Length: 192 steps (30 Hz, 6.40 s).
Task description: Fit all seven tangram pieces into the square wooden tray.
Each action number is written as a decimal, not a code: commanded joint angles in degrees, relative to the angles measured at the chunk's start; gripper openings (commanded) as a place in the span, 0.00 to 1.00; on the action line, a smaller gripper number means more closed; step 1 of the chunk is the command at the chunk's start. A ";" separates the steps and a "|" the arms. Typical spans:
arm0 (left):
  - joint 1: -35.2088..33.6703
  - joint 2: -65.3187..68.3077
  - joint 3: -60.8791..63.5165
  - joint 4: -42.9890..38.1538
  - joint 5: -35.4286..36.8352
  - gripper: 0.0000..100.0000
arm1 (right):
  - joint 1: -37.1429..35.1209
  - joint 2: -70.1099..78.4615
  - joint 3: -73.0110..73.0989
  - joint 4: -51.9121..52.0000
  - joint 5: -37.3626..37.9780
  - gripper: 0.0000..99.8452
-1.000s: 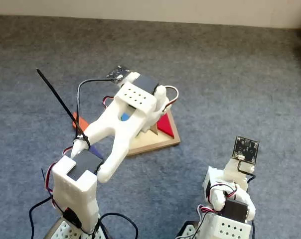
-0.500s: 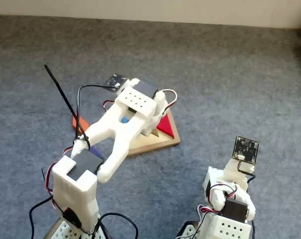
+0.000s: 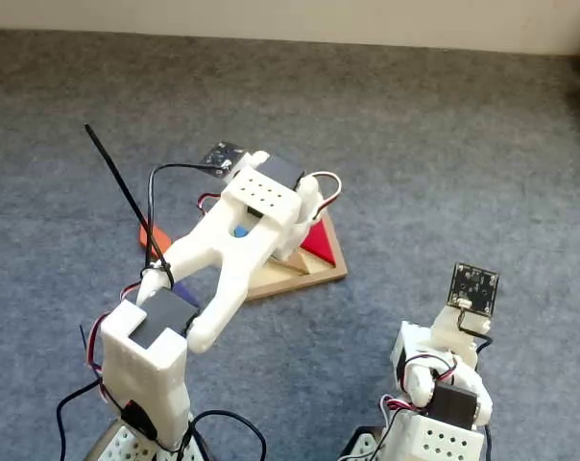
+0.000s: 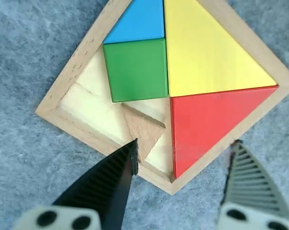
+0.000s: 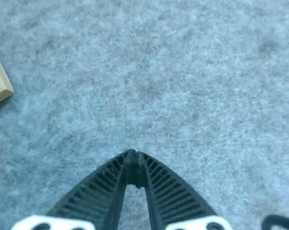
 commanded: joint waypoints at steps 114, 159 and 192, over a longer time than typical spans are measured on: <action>-39.60 -22.73 27.30 -9.05 -64.26 0.21 | -0.04 -1.01 7.96 0.48 0.53 0.01; -37.67 -9.71 25.27 -27.52 -71.21 0.05 | -0.04 -1.01 7.96 0.48 0.53 0.01; -1.80 -23.96 28.09 -25.58 -118.59 0.03 | -0.04 -1.01 7.96 0.48 0.53 0.01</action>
